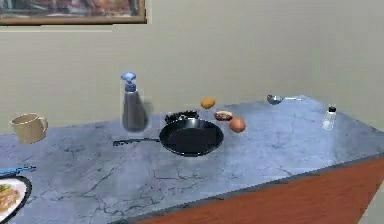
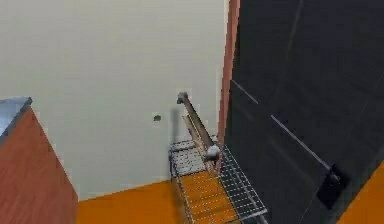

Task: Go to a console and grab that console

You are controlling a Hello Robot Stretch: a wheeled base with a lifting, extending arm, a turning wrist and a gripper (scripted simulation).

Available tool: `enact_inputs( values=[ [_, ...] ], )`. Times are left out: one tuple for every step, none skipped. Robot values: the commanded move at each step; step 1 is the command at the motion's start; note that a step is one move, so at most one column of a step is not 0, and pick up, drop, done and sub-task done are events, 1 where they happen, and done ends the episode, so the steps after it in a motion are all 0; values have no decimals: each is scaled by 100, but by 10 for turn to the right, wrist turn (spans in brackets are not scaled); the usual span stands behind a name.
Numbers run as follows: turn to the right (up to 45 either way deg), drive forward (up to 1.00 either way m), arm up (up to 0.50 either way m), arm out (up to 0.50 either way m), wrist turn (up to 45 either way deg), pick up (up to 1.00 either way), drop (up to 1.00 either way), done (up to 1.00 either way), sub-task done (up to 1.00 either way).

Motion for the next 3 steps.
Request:
enact_inputs(
  values=[
    [420, 0, 0, 0, 0, 0, 0, 0, 0],
    [0, 45, 0, 0, 0, 0, 0, 0, 0],
    [-450, 0, 0, 0, 0, 0, 0, 0, 0]
  ],
)
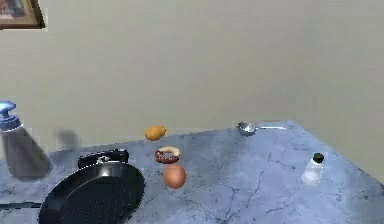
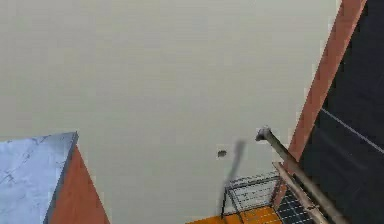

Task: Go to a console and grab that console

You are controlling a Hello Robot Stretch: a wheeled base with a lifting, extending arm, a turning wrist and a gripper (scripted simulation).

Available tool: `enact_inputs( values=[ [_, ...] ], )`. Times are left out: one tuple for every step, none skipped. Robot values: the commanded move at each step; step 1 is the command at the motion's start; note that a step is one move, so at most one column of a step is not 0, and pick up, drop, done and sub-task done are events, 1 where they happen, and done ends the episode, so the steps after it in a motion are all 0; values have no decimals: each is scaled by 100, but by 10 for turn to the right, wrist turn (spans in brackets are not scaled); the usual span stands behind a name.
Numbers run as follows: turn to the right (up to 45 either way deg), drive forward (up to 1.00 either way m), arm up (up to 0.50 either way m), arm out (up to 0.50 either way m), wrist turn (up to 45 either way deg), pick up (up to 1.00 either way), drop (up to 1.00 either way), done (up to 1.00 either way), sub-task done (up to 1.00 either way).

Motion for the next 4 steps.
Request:
enact_inputs(
  values=[
    [-450, 0, 0, 0, 0, 0, 0, 0, 0],
    [-450, 0, 0, 0, 0, 0, 0, 0, 0],
    [-240, 0, 0, 0, 0, 0, 0, 0, 0],
    [0, 0, 50, 0, 0, 0, 0, 0, 0]
  ],
)
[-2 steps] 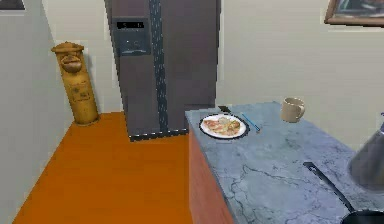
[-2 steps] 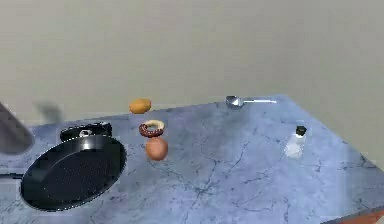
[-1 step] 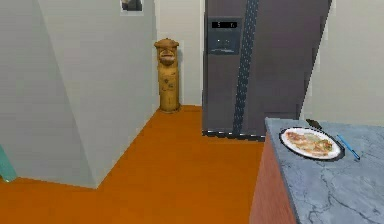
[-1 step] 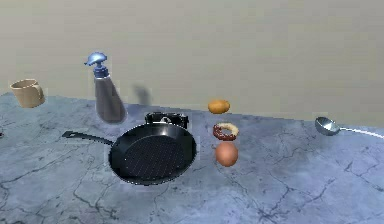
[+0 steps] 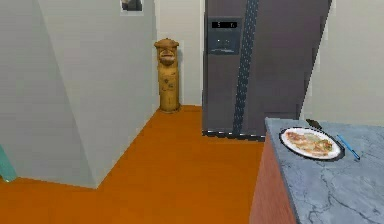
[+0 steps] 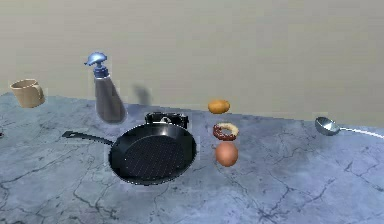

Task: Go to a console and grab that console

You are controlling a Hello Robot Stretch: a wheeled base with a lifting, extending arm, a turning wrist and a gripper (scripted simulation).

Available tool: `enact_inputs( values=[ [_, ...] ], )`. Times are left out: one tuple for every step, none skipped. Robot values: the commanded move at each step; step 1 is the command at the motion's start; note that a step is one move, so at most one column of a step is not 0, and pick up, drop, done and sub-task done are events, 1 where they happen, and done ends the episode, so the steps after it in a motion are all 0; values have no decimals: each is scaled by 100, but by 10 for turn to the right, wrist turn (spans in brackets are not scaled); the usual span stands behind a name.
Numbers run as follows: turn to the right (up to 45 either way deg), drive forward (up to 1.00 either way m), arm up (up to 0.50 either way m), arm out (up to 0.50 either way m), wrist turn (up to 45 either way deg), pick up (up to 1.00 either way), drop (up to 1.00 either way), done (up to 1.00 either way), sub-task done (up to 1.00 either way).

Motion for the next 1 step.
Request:
enact_inputs(
  values=[
    [0, 0, 38, 0, 0, 0, 0, 0, 0]
  ],
)
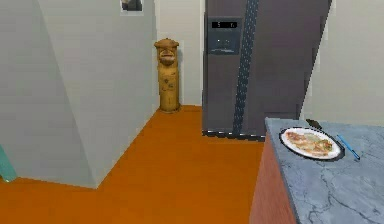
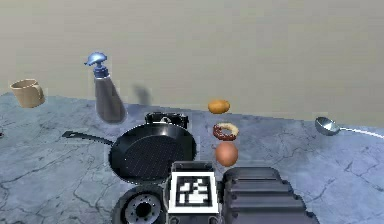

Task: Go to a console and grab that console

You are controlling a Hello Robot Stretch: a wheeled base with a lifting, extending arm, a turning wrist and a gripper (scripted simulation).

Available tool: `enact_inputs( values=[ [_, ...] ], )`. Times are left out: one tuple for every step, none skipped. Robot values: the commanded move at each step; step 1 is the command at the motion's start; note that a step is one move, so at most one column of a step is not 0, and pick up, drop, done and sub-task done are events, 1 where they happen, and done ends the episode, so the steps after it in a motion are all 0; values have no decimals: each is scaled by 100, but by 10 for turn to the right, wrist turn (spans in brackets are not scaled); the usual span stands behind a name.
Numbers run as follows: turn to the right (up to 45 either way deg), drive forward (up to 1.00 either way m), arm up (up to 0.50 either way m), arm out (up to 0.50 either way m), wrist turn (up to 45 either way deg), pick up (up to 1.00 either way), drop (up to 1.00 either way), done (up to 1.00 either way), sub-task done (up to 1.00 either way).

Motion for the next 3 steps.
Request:
enact_inputs(
  values=[
    [0, 0, 0, 34, 0, 0, 0, 0, 0],
    [0, 0, 0, 0, 450, 0, 0, 0, 0],
    [0, 0, 0, 0, 450, 0, 0, 0, 0]
  ],
)
